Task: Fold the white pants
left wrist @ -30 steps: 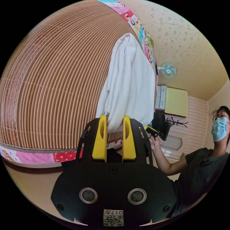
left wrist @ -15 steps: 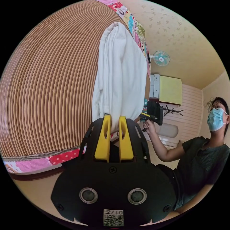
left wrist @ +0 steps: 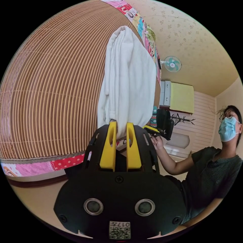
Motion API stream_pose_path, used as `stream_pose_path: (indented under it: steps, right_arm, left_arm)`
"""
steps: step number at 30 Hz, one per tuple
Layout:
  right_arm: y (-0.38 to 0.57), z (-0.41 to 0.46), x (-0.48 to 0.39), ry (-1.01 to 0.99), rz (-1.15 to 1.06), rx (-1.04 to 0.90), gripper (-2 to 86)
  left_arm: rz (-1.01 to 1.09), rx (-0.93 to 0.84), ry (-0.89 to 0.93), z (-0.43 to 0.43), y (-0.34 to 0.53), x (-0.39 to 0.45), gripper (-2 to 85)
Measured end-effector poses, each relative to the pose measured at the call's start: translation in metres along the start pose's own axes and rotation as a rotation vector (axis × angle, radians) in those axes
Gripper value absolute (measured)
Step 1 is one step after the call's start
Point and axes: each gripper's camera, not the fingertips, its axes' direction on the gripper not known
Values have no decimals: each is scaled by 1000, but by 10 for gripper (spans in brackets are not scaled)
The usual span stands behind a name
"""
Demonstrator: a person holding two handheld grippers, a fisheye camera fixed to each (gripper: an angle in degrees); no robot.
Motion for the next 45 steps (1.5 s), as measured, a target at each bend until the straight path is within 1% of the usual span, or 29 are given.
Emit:
stream_pose_path:
  steps: [1, 3, 5, 6, 8, 9, 10, 11, 12, 13, 14, 17, 18, 21, 23, 25, 26, 27, 28, 29, 30, 33, 34, 35, 39, 41, 42, 43, 45]
  right_arm:
    - [0, -4, 0, 13, -18, -17, 34]
    - [4, -31, 2, 147, -89, -71, 27]
    - [8, -59, 6, 121, -124, -32, 26]
    - [7, -68, 11, 143, -112, -34, 26]
    - [4, -55, 18, 253, -124, -83, 29]
    - [2, -36, 33, 272, -96, -122, 33]
    - [1, -27, 43, 246, -69, -150, 36]
    - [-3, -17, 63, 160, 2, -204, 42]
    - [-6, -27, 79, 75, 61, -188, 50]
    - [-7, -36, 84, 52, 80, -162, 59]
    - [-7, -56, 94, 27, 105, -94, 76]
    - [-12, -83, 122, -47, 121, 5, 120]
    - [-18, -83, 137, -84, 128, -26, 129]
    - [-36, -98, 170, -65, 147, -74, 133]
    - [-45, -117, 190, -122, 113, -81, 133]
    - [-52, -139, 214, -203, 108, 12, 146]
    - [-59, -150, 228, -293, 85, 118, 161]
    - [-73, -146, 243, -414, 85, 172, 176]
    - [-83, -139, 248, -480, 87, 163, 184]
    - [-107, -118, 252, -587, 60, 118, 198]
    - [-131, -94, 249, -633, 30, 68, 212]
    - [-176, -30, 239, -634, 38, -65, 221]
    - [-181, -21, 237, -665, 40, -68, 222]
    - [-186, -8, 239, -739, 66, -57, 219]
    - [-163, 15, 268, -909, 229, -47, 152]
    - [-145, 5, 266, -910, 193, -83, 135]
    - [-127, -12, 262, -852, 144, -88, 128]
    - [-116, -21, 261, -828, 127, -88, 125]
    - [-60, -64, 272, -807, 124, -76, 116]
  left_arm:
    - [11, -9, 18, -4, -2, -1, 57]
    - [36, -11, 33, -14, -4, -3, 53]
    - [91, -30, 51, -24, -9, -3, 51]
    - [102, -40, 58, -23, -10, -3, 51]
    - [115, -101, 57, -9, -13, -6, 52]
    - [114, -119, 44, -3, -14, -7, 52]
    - [102, -142, 11, 4, -14, -12, 58]
    - [72, -135, -3, 5, -14, -20, 66]
    - [55, -122, 7, 3, -13, -24, 72]
    - [26, -62, 49, -7, -11, -32, 90]
    - [7, 11, 96, -21, -9, -39, 113]
    - [-46, 161, 138, -51, -8, -61, 152]
    - [-58, 181, 147, -55, -10, -66, 159]
    - [-67, 240, 194, -67, -34, -85, 180]
    - [-46, 210, 207, -64, -64, -94, 193]
    - [-15, 177, 201, -59, -88, -95, 201]
    - [4, 148, 169, -55, -103, -94, 204]
    - [11, 131, 145, -53, -110, -94, 205]
    - [36, 109, 119, -49, -122, -94, 197]
    - [51, 107, 117, -47, -133, -95, 191]
    - [50, 108, 124, -46, -137, -96, 189]
    - [9, 81, 138, -39, -156, -105, 174]
    - [10, 69, 131, -39, -160, -107, 167]
    - [-6, 69, 138, -41, -162, -111, 165]
    - [-67, 100, 126, -45, -156, -116, 144]
    - [-84, 29, 115, -34, -146, -106, 127]
    - [-87, 9, 120, -29, -141, -102, 126]
    - [-82, -27, 140, -16, -130, -91, 123]
    - [-75, -78, 200, 11, -109, -69, 120]
